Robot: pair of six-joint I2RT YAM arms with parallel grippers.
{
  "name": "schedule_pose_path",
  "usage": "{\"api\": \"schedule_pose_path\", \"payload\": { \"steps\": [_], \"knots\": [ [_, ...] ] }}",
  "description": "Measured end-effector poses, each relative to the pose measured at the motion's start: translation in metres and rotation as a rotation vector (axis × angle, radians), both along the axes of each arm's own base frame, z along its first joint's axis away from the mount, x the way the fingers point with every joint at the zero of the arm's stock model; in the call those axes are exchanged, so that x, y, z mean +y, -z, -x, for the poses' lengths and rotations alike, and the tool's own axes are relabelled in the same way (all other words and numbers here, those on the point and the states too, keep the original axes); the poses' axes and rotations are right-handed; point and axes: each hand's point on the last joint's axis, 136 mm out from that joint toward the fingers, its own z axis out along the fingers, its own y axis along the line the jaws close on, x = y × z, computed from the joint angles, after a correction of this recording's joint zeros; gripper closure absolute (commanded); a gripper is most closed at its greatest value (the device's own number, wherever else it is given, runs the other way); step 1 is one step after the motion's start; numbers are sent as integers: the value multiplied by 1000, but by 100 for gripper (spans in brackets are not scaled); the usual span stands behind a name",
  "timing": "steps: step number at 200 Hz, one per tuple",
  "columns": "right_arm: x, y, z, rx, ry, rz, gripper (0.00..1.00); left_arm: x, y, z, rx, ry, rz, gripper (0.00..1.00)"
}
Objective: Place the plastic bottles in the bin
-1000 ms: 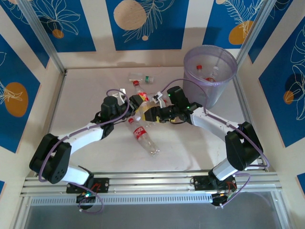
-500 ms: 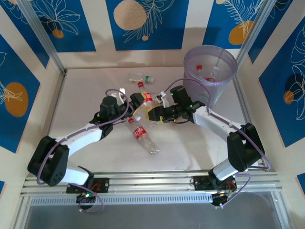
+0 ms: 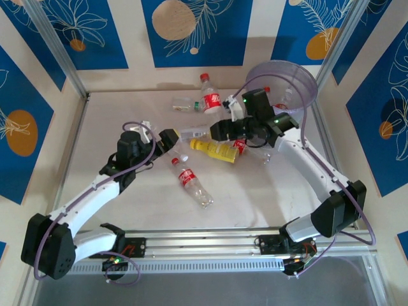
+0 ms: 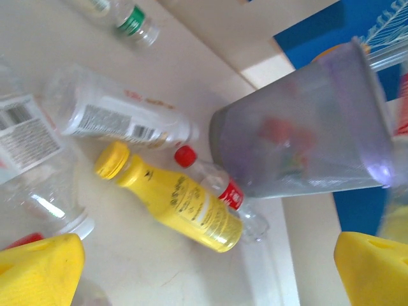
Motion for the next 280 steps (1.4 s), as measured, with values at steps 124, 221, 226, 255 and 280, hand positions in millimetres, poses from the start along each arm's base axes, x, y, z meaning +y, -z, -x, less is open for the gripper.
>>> {"api": "schedule_pose_path", "payload": {
  "steps": [124,221,226,255,280],
  "knots": [
    [-169,-89,-95,-271,486,141,51,6,29,2,77,-15,-75,2],
    [-223,-22,-144,-109,575,177,51,10,52,2,136,-12,-153,3],
    [-223,-18,-146,-99,572,176,51,10,53,2,140,-11,-154,3],
    [-225,-3,-152,-65,563,174,50,10,57,1,152,-10,-160,3],
    [-223,4,-151,-52,547,172,48,11,64,2,173,-8,-177,3]
  ]
}}
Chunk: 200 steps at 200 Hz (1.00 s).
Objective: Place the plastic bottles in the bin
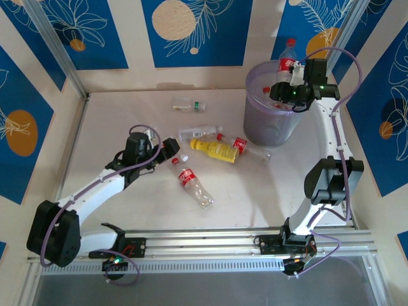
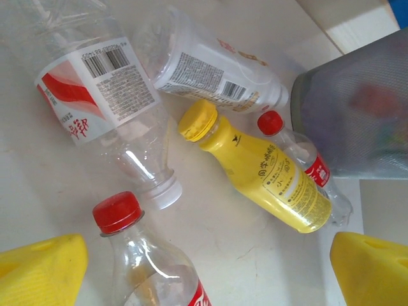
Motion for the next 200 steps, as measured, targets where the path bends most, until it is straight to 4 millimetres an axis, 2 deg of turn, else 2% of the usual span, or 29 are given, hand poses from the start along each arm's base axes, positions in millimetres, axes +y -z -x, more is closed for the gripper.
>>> {"api": "schedule_pose_path", "payload": {
  "steps": [54,102,162,200],
  "knots": [
    [12,18,0,36,-49,1,43,9,22,5,55,-8,-84,3],
    [19,38,-2,82,-68,-1,29,11,33,6,78,-2,-131,3],
    [18,37,-2,81,-68,10,15,8,38,7,87,12,-145,3],
    [20,20,-3,55,-81,30,12,0,39,12,131,48,-148,3]
  ]
}}
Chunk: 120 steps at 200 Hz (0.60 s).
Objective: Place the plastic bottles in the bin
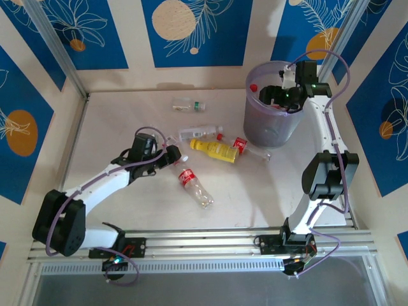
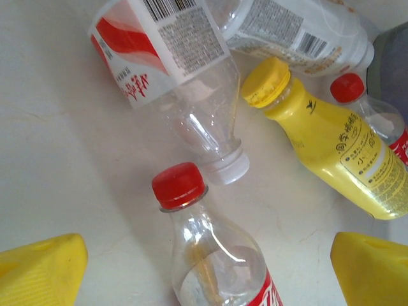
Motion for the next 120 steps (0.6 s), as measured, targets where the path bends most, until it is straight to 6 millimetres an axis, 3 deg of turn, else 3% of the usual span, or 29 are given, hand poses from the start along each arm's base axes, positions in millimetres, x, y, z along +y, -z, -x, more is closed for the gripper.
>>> {"api": "schedule_pose_path", "payload": {
  "steps": [66,120],
  "knots": [
    [-1,-35,8,-61,7,24,12,-19,8,26,81,59,-16,3],
    [13,-92,35,-195,-15,38,12,-42,33,38,156,87,-22,4]
  ]
}}
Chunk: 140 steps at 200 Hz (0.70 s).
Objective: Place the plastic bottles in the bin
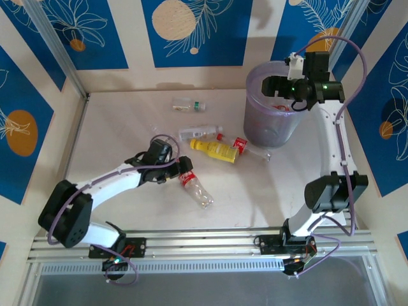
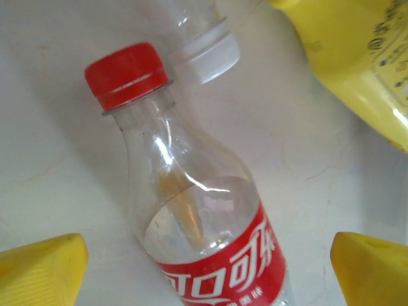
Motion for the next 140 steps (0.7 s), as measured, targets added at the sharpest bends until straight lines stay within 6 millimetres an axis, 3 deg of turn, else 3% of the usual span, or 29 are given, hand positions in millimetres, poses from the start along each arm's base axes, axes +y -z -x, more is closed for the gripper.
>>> {"api": "schedule_pose_path", "payload": {
  "steps": [35,59,88,119,140],
  "knots": [
    [15,-35,25,-88,-36,-8,12,-7,10,-3,21,-28,9,8],
    [29,-40,46,-105,-70,-25,12,-11,12,-7,18,-46,23,10],
    [65,-24,70,-66,-169,-52,12,-14,15,-11,16,-59,34,14],
    [108,10,91,29,-298,-76,12,-16,22,-15,21,-68,37,19],
    [126,33,104,91,-351,-85,12,-18,24,-17,19,-74,45,21]
  ]
}}
